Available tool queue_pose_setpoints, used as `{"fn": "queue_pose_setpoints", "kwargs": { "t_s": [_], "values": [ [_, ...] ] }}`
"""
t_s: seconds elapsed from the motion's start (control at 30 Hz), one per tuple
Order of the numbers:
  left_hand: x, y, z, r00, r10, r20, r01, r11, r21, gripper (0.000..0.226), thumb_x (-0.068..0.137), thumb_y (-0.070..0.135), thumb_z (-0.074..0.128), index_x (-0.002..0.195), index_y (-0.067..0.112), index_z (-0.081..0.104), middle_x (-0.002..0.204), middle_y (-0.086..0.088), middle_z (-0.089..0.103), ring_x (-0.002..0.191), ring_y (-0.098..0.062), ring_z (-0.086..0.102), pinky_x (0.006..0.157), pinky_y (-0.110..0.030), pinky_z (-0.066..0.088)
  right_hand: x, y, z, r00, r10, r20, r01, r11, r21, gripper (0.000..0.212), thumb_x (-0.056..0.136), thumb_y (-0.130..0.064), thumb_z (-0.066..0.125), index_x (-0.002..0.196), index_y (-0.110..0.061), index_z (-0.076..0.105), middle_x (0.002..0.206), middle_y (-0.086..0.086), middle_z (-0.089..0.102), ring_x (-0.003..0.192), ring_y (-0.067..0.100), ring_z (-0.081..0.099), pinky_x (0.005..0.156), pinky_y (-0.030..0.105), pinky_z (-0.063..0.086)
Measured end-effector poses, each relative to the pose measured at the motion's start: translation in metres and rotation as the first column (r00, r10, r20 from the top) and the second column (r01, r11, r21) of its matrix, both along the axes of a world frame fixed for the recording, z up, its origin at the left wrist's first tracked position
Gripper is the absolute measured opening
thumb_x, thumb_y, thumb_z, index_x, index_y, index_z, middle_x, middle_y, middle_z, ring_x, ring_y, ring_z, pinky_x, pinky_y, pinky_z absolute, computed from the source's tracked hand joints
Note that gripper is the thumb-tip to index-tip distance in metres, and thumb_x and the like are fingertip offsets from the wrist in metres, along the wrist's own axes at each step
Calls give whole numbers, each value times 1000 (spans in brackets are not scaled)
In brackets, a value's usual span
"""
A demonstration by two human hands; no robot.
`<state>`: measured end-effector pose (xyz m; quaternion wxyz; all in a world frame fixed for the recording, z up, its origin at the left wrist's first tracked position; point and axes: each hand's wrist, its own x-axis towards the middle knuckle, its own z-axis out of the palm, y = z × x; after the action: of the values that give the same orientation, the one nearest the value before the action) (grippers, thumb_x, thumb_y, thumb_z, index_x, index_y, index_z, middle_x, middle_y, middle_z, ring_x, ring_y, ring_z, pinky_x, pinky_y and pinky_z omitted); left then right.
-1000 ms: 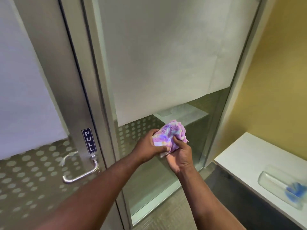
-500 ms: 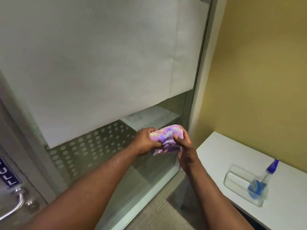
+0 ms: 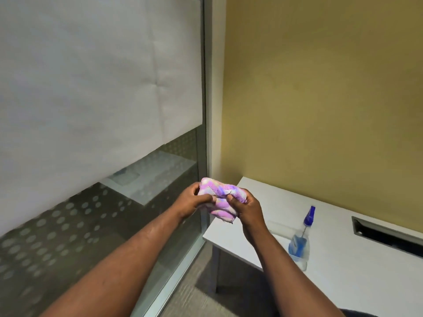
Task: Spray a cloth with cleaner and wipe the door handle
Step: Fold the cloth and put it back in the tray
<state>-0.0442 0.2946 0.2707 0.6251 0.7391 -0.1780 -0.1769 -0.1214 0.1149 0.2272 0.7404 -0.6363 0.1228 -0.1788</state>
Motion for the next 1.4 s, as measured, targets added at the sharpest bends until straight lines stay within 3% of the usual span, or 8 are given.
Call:
{"fn": "queue_pose_setpoints", "kwargs": {
  "t_s": [0.2, 0.4, 0.53, 0.67, 0.87, 1.17, 1.3, 1.4],
  "values": [
    [28, -55, -18, 976, -149, -158, 147, 989, -26, 60, 61, 24, 73, 118, 6, 68, 106, -20, 76, 91, -29, 72, 88, -46, 60, 7, -43, -16, 985, -168, -49, 168, 986, -2, 59, 72, -51, 81, 120, -19, 68, 111, 11, 77, 96, 32, 76, 80, 45, 63],
    [70, -119, -36, 952, -260, -160, 274, 958, 78, 39, 69, 18, 60, 106, 11, 72, 87, -8, 75, 77, -21, 70, 70, -31, 60, 18, -83, -30, 960, -266, -84, 246, 950, -194, 56, 71, -25, 64, 126, -22, 61, 121, -5, 66, 107, 12, 66, 69, 12, 53],
    [100, -169, -45, 952, -283, -118, 290, 956, 44, 55, 71, 20, 68, 125, 18, 61, 94, -7, 72, 76, -17, 69, 71, -31, 58, 35, -104, -41, 927, -351, -133, 314, 919, -239, 45, 66, -23, 65, 111, -29, 62, 108, -2, 72, 95, 13, 69, 71, 17, 54],
    [127, -208, -66, 926, -338, -168, 350, 936, 47, 54, 80, 14, 77, 130, 17, 55, 103, -15, 71, 83, -23, 69, 75, -33, 55, 49, -127, -54, 862, -454, -226, 403, 884, -237, 49, 58, -39, 73, 104, -31, 61, 100, 1, 75, 91, 21, 73, 76, 39, 58],
    [140, -255, -108, 940, -317, -127, 332, 936, 120, 45, 90, 16, 77, 127, 19, 51, 115, -10, 64, 102, -28, 69, 89, -43, 60, 56, -153, -90, 732, -577, -363, 481, 814, -325, 42, 85, -30, 80, 118, -25, 55, 104, 4, 75, 90, 19, 75, 59, 23, 55],
    [122, -305, -176, 902, -430, -43, 417, 840, 347, 59, 100, 17, 59, 152, 33, 37, 149, -7, 52, 130, -25, 56, 110, -40, 48, 56, -185, -158, 550, -675, -492, 486, 737, -469, 40, 96, -29, 72, 129, -21, 52, 113, -2, 65, 92, 14, 65, 72, 19, 57],
    [117, -310, -203, 859, -501, 105, 396, 780, 484, 59, 103, 22, 57, 157, 33, 34, 160, 0, 38, 137, -23, 52, 107, -34, 48, 60, -201, -185, 508, -626, -592, 431, 780, -454, 43, 99, -37, 66, 135, -18, 51, 122, 2, 67, 109, 23, 68, 96, 36, 58],
    [118, -312, -222, 734, -617, 282, 367, 711, 600, 46, 102, 23, 56, 148, 26, 50, 158, -1, 41, 139, -22, 49, 105, -32, 46, 57, -210, -203, 543, -572, -615, 448, 817, -364, 39, 96, -26, 70, 131, -18, 54, 113, 1, 68, 102, 22, 68, 88, 35, 56]
  ]
}}
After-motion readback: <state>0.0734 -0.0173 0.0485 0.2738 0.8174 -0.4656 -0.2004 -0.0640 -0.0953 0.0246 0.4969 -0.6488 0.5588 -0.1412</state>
